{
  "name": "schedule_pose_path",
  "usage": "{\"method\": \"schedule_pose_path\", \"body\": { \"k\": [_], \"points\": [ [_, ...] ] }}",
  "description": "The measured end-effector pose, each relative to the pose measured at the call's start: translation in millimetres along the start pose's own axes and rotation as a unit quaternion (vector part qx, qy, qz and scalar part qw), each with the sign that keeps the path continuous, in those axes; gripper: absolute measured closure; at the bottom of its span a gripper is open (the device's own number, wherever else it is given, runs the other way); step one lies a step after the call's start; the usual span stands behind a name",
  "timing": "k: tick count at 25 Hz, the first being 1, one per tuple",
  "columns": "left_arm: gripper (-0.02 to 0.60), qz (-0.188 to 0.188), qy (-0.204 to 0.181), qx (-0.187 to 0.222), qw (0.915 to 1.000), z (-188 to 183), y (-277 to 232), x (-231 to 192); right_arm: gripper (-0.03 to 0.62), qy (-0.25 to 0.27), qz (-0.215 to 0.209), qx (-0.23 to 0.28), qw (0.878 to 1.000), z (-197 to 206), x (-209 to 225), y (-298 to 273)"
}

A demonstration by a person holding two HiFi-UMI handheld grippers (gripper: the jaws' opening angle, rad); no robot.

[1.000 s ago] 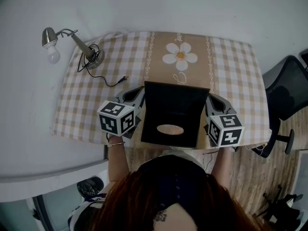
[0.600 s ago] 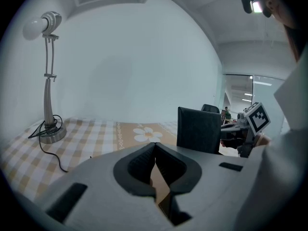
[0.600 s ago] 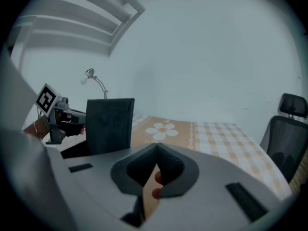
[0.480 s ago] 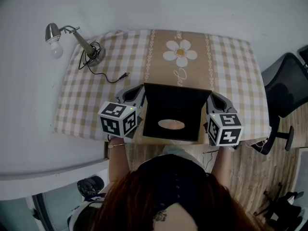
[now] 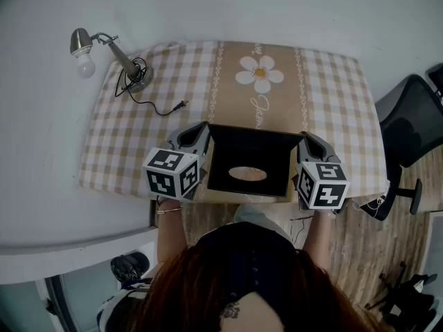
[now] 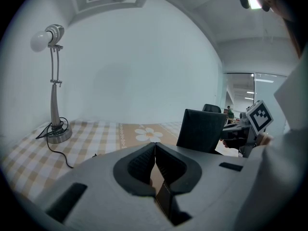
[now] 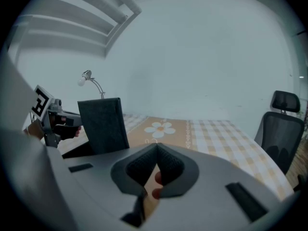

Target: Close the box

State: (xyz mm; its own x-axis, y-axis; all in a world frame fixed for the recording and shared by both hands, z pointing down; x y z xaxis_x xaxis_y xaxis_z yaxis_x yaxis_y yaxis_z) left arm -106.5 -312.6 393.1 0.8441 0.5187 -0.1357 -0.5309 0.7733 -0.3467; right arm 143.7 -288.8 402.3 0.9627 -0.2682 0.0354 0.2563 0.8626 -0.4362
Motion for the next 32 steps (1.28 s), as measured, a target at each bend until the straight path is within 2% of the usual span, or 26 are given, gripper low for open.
{"method": "schedule_pose_path", "body": {
  "k": [13, 32],
  "points": [
    [0.554, -0.026, 0.012, 0.003, 0.9996, 7.7, 15.7, 4.9, 0.577, -0.027, 0.019, -0.002, 0.999, 8.9, -5.7, 11.9],
    [0.554, -0.032, 0.026, 0.001, 0.9992, 20.0, 31.7, 12.1, 0.577, -0.042, 0.042, -0.012, 0.998, 23.2, -12.4, 25.8]
  ]
}}
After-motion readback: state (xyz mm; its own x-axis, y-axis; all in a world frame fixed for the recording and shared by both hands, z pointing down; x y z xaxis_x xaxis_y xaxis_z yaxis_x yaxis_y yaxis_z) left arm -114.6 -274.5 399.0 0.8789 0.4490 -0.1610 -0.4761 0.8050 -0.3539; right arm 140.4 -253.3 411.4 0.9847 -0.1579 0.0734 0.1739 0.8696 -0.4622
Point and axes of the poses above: the fingertips, and each gripper's own axes: y backward along the fingers, x to its right, z out of its underside, the point moved 2 cm from there along y, backward along the fingers, and after that the axes turned 1 degree about x, right-handed, at the moved point
